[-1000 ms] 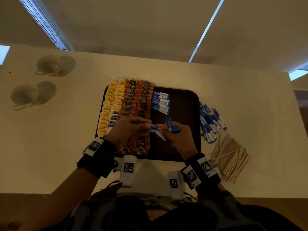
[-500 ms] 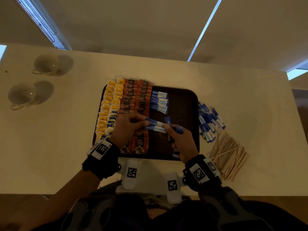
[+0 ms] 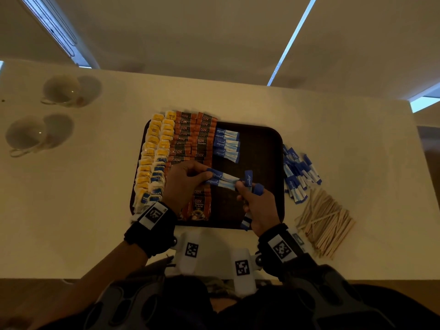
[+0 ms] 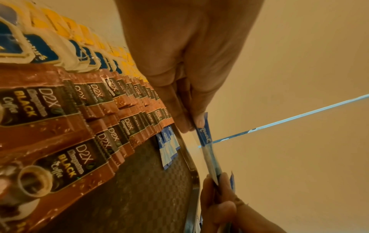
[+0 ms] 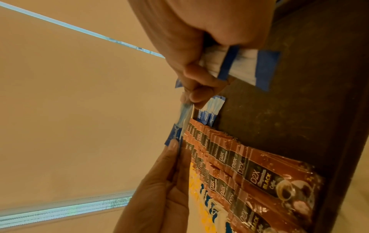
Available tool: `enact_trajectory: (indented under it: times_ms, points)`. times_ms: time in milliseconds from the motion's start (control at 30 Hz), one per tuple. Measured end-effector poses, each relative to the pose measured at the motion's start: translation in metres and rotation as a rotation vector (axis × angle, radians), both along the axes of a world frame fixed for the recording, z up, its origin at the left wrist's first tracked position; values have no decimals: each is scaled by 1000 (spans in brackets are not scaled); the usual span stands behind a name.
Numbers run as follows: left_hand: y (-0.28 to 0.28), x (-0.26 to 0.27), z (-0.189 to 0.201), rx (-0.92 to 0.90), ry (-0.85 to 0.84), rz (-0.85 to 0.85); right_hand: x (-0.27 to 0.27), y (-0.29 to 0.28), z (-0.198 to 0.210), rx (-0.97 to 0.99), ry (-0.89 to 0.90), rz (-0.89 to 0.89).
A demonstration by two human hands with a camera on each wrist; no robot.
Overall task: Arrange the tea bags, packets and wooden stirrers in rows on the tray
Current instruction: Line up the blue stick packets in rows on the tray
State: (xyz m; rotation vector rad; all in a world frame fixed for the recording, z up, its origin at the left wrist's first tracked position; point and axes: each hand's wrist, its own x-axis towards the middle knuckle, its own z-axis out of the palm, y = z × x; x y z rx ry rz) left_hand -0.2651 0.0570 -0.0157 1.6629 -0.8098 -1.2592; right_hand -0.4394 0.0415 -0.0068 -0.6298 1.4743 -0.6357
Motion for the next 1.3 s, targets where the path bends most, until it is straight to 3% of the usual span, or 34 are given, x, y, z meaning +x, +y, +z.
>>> enact_trajectory:
  times_ms: [267, 500, 600, 800, 1300]
  points:
    - [-10, -4, -9, 2, -133, -7, 5, -13, -15, 27, 137, 34]
    - [-8, 7, -16, 45, -165, 2, 0, -68, -53, 76, 385, 170]
    - [0, 16, -18, 87, -98, 73, 1, -90, -68, 128, 474, 262]
    - [16, 29, -25, 101, -10, 143, 13, -111, -74, 126, 540, 363]
    - [19, 29, -24, 102, -45, 92, 20, -117, -67, 62, 570, 322]
